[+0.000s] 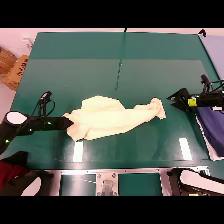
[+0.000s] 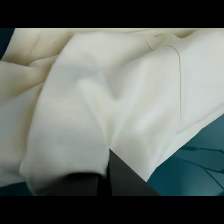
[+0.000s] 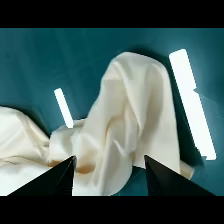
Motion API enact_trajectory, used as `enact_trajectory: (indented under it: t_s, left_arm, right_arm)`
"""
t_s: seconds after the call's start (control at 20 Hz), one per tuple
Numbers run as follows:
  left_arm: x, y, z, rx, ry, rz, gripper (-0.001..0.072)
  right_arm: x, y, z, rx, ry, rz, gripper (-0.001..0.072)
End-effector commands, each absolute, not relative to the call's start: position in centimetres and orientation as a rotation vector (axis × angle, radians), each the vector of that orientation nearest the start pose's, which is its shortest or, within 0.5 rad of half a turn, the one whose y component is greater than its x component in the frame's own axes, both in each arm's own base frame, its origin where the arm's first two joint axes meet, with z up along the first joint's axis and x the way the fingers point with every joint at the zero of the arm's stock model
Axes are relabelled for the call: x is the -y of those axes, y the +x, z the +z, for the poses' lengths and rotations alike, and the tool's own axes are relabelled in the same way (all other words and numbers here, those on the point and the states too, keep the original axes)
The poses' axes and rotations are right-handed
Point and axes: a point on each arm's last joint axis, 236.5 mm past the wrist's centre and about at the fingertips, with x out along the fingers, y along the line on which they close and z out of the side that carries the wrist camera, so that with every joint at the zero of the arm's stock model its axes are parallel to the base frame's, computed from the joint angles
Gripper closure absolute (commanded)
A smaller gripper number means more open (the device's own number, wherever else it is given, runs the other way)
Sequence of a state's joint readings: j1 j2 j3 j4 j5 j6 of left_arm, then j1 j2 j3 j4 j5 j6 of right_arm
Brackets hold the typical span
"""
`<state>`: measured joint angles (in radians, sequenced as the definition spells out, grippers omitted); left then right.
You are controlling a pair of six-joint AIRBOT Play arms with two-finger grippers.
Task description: Fold the shirts.
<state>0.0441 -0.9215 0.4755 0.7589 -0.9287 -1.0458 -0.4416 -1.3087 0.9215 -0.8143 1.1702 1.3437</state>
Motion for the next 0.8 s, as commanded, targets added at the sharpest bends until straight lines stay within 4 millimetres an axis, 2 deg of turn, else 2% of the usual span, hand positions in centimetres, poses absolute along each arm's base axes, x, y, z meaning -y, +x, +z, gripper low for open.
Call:
enact_trajectory:
  t_s: [0.0, 0.2, 0.4, 0.45, 0.55, 0.6, 0.65, 0.7, 0.75]
  left_arm:
    - [12.6, 26.8, -4.3, -1.153, -0.425, -0.486, 0.0684]
    - [12.4, 27.1, -4.3, -1.144, -0.424, -0.478, 0.0683]
    - [12.5, 27.1, -4.3, -1.144, -0.426, -0.478, 0.0684]
    - [12.5, 27.1, -4.3, -1.144, -0.426, -0.478, 0.0684]
    - [12.5, 27.0, -4.3, -1.146, -0.427, -0.479, 0.0683]
    - [12.6, 26.9, -4.3, -1.151, -0.428, -0.483, 0.0611]
    - [12.7, 26.7, -4.3, -1.162, -0.437, -0.485, 0.0312]
    - [12.8, 26.5, -4.3, -1.174, -0.452, -0.483, 0.0219]
    - [13.0, 26.4, -3.9, -1.18, -0.45, -0.496, 0.0221]
  right_arm:
    - [0.9, 35.9, -6.1, -1.315, 0.93, 0.088, 0.021]
    - [0.2, 35.5, -9.1, -1.391, 0.955, 0.09, 0.021]
    - [-1.0, 37.2, -10.2, -1.356, 0.971, 0.093, 0.0222]
    - [-1.4, 37.7, -10.3, -1.339, 0.975, 0.107, 0.026]
    - [-2.4, 38.5, -10.0, -1.311, 0.995, 0.154, 0.0501]
    - [-2.7, 38.8, -9.9, -1.3, 0.993, 0.173, 0.0646]
    - [-2.7, 39.0, -9.7, -1.294, 0.985, 0.182, 0.0693]
    - [-2.6, 39.2, -9.6, -1.289, 0.981, 0.184, 0.0694]
    - [-2.5, 39.4, -9.4, -1.282, 0.976, 0.187, 0.0694]
